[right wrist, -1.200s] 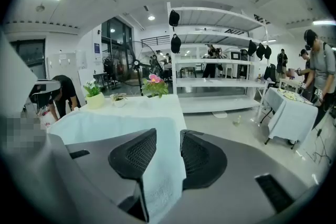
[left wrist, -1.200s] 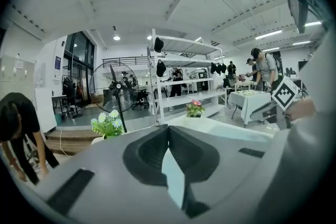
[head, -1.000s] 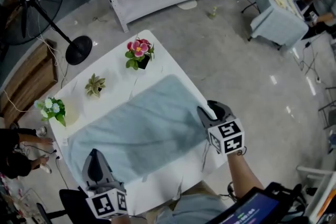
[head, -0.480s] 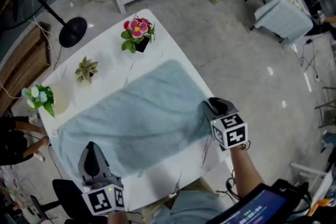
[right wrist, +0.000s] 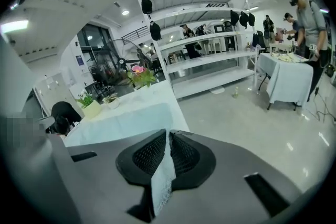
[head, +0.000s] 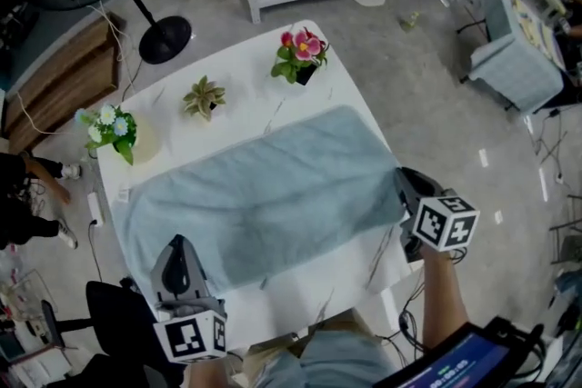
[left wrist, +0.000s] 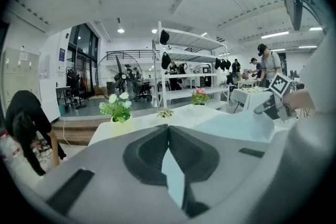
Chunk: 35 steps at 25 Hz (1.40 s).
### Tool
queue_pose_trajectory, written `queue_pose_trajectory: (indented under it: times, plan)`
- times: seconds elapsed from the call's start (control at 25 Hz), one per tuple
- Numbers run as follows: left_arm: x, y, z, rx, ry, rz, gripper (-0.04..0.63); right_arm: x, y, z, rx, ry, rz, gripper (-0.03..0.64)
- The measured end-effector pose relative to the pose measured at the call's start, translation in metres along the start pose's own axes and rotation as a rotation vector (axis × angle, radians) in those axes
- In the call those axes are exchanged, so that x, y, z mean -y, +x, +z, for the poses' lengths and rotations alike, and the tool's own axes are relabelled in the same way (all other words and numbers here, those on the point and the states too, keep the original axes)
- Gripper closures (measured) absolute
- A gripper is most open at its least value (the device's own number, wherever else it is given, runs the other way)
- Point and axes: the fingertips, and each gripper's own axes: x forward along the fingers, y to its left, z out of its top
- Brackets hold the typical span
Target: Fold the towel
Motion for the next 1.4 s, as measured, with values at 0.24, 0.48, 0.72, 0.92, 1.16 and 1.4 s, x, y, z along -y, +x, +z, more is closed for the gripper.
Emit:
queue_pose_trajectory:
  times: [0.24,0.48,0.72,0.92,1.16,1.4]
  plan:
    - [-0.028,-0.031,-0.003,0.041,-0.034,0.052,0.588,-0.046,-0.004,0.031,0.052,-0.126,0.021,0.580]
    - [-0.062,-0.069,-0.009,0.079,-0.073,0.093,0.588,-0.122,-0.012,0.054,0.104,-0.260,0.065,0.580]
    - [-0.105,-0.116,-0.016,0.111,-0.118,0.149,0.588,-0.213,-0.015,0.059,0.126,-0.382,0.131,0.580]
    - [-0.144,-0.154,-0.030,0.129,-0.150,0.199,0.589,-0.290,-0.005,0.045,0.132,-0.472,0.188,0.578]
    - [-0.190,-0.201,-0.053,0.135,-0.194,0.268,0.588,-0.382,0.005,0.019,0.129,-0.554,0.269,0.580]
    - [-0.231,-0.245,-0.080,0.133,-0.227,0.348,0.589,-0.468,0.014,-0.007,0.132,-0.599,0.362,0.578]
